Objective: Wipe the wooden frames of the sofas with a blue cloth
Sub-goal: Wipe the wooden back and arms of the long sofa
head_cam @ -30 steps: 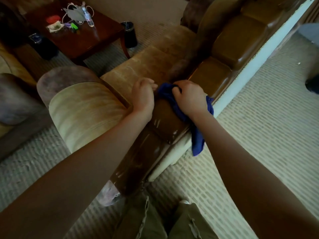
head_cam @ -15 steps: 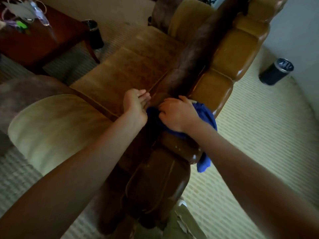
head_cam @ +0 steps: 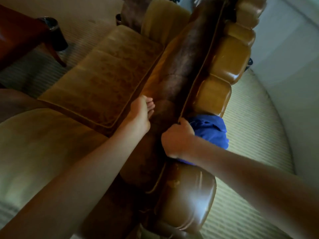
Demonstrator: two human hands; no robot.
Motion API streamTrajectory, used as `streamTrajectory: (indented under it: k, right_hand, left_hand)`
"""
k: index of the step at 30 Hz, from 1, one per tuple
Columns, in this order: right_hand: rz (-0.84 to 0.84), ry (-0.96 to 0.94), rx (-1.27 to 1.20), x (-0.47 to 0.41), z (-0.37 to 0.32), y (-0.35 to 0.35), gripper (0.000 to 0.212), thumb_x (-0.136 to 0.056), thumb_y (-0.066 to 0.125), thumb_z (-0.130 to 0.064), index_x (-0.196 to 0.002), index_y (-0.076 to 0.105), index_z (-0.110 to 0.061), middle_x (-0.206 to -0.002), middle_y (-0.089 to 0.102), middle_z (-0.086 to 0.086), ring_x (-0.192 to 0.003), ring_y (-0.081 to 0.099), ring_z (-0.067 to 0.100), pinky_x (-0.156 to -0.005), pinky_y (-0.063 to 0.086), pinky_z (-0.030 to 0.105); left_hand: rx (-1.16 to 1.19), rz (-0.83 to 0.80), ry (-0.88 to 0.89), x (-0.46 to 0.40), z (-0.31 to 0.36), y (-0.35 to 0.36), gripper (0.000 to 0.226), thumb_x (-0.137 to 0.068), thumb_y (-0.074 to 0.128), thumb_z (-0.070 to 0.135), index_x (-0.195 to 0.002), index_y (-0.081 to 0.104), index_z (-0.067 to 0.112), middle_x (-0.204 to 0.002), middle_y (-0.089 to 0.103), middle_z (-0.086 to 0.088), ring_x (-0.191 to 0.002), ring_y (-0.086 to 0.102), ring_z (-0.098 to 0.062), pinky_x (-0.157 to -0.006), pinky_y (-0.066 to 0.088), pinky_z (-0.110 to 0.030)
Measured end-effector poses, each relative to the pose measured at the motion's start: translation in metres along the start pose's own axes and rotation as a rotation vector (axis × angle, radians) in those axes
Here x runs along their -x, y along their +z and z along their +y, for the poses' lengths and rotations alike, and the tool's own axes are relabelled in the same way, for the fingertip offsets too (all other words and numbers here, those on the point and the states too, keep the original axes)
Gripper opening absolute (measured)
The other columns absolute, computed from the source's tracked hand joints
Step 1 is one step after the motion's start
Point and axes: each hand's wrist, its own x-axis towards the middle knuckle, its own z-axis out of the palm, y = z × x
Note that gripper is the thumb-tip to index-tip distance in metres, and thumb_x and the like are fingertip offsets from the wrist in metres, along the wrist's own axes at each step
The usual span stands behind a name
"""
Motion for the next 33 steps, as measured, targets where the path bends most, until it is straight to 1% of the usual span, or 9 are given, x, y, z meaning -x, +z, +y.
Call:
streamTrajectory:
  k: [5, 11, 14, 19, 24, 26, 29, 31, 33]
  right_hand:
    - [0.076, 0.366, -0.084, -0.065, 0.053, -0.012, 0.051, -0.092, 0.042, -0.023, -0.141, 0.035, -0.012, -0.145, 0.035, 0.01, -0.136, 0.031, 0.026, -0.114, 0.014, 0.049]
    - [0.061, 0.061, 0.142, -0.011, -0.01, 0.006, 0.041, -0.098, 0.033, -0.026, -0.134, 0.049, -0.015, -0.141, 0.046, 0.009, -0.133, 0.036, 0.029, -0.113, 0.011, 0.047]
    - [0.089, -0.003, 0.072, 0.001, -0.011, 0.008, 0.035, -0.095, 0.04, -0.025, -0.125, 0.055, -0.016, -0.135, 0.05, 0.007, -0.13, 0.038, 0.026, -0.113, 0.011, 0.047]
    - [0.258, 0.273, -0.033, -0.069, 0.058, -0.005, 0.039, -0.091, 0.042, -0.019, -0.129, 0.05, -0.015, -0.138, 0.043, 0.007, -0.134, 0.031, 0.023, -0.112, 0.017, 0.05]
    - [0.629, 0.437, -0.101, -0.109, 0.131, -0.018, 0.041, -0.092, 0.043, -0.013, -0.133, 0.047, -0.008, -0.152, 0.026, 0.013, -0.144, 0.014, 0.024, -0.114, 0.003, 0.054]
    - [0.714, 0.434, -0.177, -0.104, 0.137, -0.012, 0.04, -0.086, 0.05, -0.014, -0.124, 0.055, -0.004, -0.144, 0.039, 0.016, -0.14, 0.025, 0.026, -0.115, 0.005, 0.051]
    - [0.604, 0.242, -0.201, -0.087, 0.098, 0.011, 0.034, -0.084, 0.048, -0.028, -0.106, 0.067, -0.011, -0.113, 0.063, 0.009, -0.115, 0.051, 0.024, -0.111, 0.018, 0.039]
    - [0.661, 0.073, -0.604, -0.074, 0.077, 0.021, 0.034, -0.087, 0.045, -0.029, -0.105, 0.07, -0.015, -0.111, 0.067, 0.002, -0.111, 0.056, 0.018, -0.109, 0.024, 0.033]
    - [0.762, 0.01, -1.295, -0.057, 0.087, 0.019, 0.028, -0.091, 0.048, -0.01, -0.107, 0.07, -0.013, -0.115, 0.067, 0.003, -0.112, 0.057, 0.014, -0.11, 0.033, 0.031]
  left_hand:
    - [-0.009, -0.064, -0.014, 0.001, -0.001, -0.003, 0.028, -0.096, 0.042, 0.007, -0.116, 0.059, -0.003, -0.12, 0.06, -0.014, -0.116, 0.057, -0.023, -0.094, 0.045, -0.029]
    - [-0.055, -0.074, -0.019, -0.006, -0.01, -0.003, 0.021, -0.094, 0.046, 0.008, -0.076, 0.057, 0.012, -0.08, 0.058, -0.003, -0.076, 0.059, -0.012, -0.073, 0.047, -0.024]
    - [-0.076, -0.083, 0.01, -0.013, -0.011, -0.001, 0.019, -0.093, 0.047, 0.008, -0.078, 0.058, 0.013, -0.077, 0.059, -0.001, -0.075, 0.059, -0.011, -0.074, 0.048, -0.024]
    - [-0.127, -0.117, 0.064, -0.017, -0.01, 0.004, 0.019, -0.097, 0.043, 0.01, -0.102, 0.061, 0.006, -0.086, 0.06, -0.002, -0.081, 0.06, -0.01, -0.079, 0.049, -0.025]
    - [-0.205, -0.112, 0.092, -0.012, 0.004, 0.012, 0.026, -0.098, 0.04, 0.006, -0.112, 0.06, 0.0, -0.087, 0.06, -0.004, -0.091, 0.06, -0.015, -0.079, 0.049, -0.024]
    - [-0.223, -0.114, 0.129, -0.008, 0.01, 0.018, 0.027, -0.098, 0.038, 0.006, -0.112, 0.061, 0.0, -0.098, 0.061, -0.007, -0.093, 0.06, -0.016, -0.082, 0.05, -0.025]
    - [-0.297, -0.189, 0.176, -0.003, 0.01, 0.027, 0.029, -0.097, 0.036, 0.004, -0.114, 0.06, 0.004, -0.11, 0.06, -0.011, -0.097, 0.059, -0.017, -0.083, 0.051, -0.028]
    - [-0.393, -0.326, 0.222, 0.002, 0.005, 0.03, 0.029, -0.095, 0.037, 0.003, -0.113, 0.059, 0.01, -0.115, 0.058, -0.01, -0.104, 0.057, -0.019, -0.09, 0.05, -0.034]
    - [-0.479, -0.458, 0.289, 0.008, -0.001, 0.03, 0.027, -0.096, 0.042, 0.01, -0.116, 0.059, 0.016, -0.122, 0.057, -0.005, -0.111, 0.055, -0.017, -0.096, 0.047, -0.035]
